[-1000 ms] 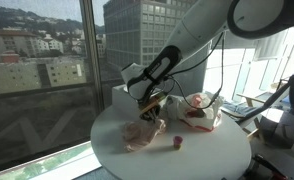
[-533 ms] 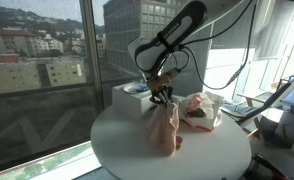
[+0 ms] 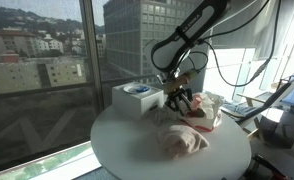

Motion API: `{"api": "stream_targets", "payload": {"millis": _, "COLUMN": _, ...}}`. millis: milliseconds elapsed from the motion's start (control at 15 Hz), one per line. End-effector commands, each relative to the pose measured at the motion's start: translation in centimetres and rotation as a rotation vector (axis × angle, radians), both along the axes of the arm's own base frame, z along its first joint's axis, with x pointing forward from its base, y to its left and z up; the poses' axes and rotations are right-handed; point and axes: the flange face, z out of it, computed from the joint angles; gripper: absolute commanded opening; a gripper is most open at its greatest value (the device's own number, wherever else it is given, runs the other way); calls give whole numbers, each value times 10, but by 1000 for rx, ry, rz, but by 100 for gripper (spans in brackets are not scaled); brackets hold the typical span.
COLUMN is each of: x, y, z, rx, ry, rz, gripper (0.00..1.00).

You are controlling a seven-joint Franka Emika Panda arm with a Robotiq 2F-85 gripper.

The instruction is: Put the pink cloth over the play dough and pick them up

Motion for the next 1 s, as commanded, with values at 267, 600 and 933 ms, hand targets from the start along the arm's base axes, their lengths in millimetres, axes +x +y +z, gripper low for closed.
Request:
{"api": "stream_targets", "payload": {"millis": 267, "x": -10, "y": 25, "z": 29, "rx": 214, "ry": -200, "rz": 1, "gripper": 100}}
{"api": "stream_targets", "payload": {"millis": 600, "x": -19, "y": 20, "z": -11, "rx": 304, "ry": -325, "rz": 5, "gripper": 100}}
{"api": "stream_targets", "payload": {"millis": 933, "x": -42, "y": -13, "z": -66, "rx": 335, "ry": -369, "rz": -22, "gripper": 100}}
